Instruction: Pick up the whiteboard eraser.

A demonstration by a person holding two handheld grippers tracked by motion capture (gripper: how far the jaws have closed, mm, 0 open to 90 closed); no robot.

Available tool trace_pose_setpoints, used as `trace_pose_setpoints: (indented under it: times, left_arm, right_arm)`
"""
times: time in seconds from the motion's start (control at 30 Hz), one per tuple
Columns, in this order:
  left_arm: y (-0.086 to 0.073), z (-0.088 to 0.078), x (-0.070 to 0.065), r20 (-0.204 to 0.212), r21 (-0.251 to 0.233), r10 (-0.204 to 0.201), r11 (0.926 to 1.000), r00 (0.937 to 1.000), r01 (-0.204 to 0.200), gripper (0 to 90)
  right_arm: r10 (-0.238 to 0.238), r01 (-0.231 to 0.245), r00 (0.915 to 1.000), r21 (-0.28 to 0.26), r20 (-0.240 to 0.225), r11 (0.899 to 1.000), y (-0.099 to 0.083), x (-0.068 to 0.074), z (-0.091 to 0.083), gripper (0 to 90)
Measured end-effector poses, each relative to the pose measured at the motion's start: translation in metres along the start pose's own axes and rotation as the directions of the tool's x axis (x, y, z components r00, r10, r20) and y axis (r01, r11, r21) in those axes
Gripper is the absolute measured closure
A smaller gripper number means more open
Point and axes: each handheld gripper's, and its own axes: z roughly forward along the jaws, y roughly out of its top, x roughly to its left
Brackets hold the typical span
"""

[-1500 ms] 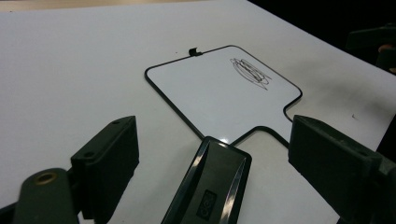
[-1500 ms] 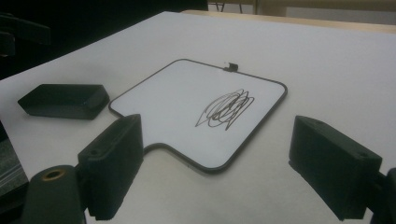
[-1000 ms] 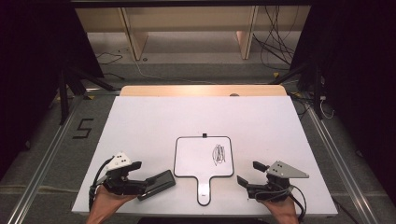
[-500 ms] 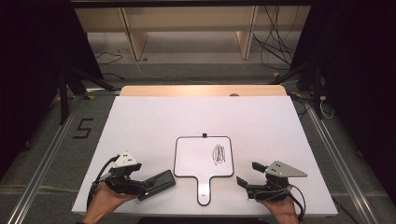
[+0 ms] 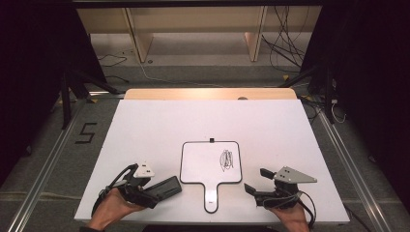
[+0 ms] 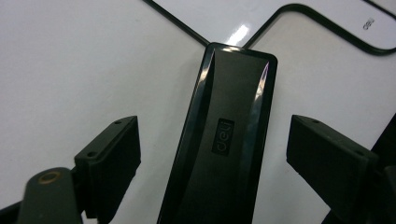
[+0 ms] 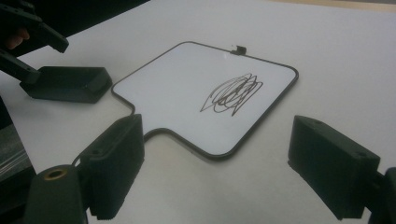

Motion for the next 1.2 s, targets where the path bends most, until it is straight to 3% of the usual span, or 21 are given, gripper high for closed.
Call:
trace_pose_setpoints:
  times: [0.4, 0.63, 1.2]
  left_arm:
    - [-0.001, 0.011, -0.001, 0.024, 0.013, 0.026, 0.9996, 0.9994, -0.026, 18.6]
    - [-0.003, 0.015, 0.000, 0.033, -0.003, 0.025, 0.9997, 0.9991, -0.025, 22.1]
    - [-0.002, 0.024, -0.001, 0.049, 0.046, 0.047, 0.9977, 0.9977, -0.049, 30.8]
  right_arm:
    - [0.000, 0.000, 1.0000, 0.006, -0.007, 1.000, 0.000, 0.000, 0.000, 19.8]
    - [0.003, -0.003, 0.9999, 0.008, -0.010, 1.000, 0.000, 0.000, 0.000, 20.0]
    - [0.010, -0.010, 0.9999, 0.014, -0.012, 1.000, 0.000, -0.001, 0.001, 20.4]
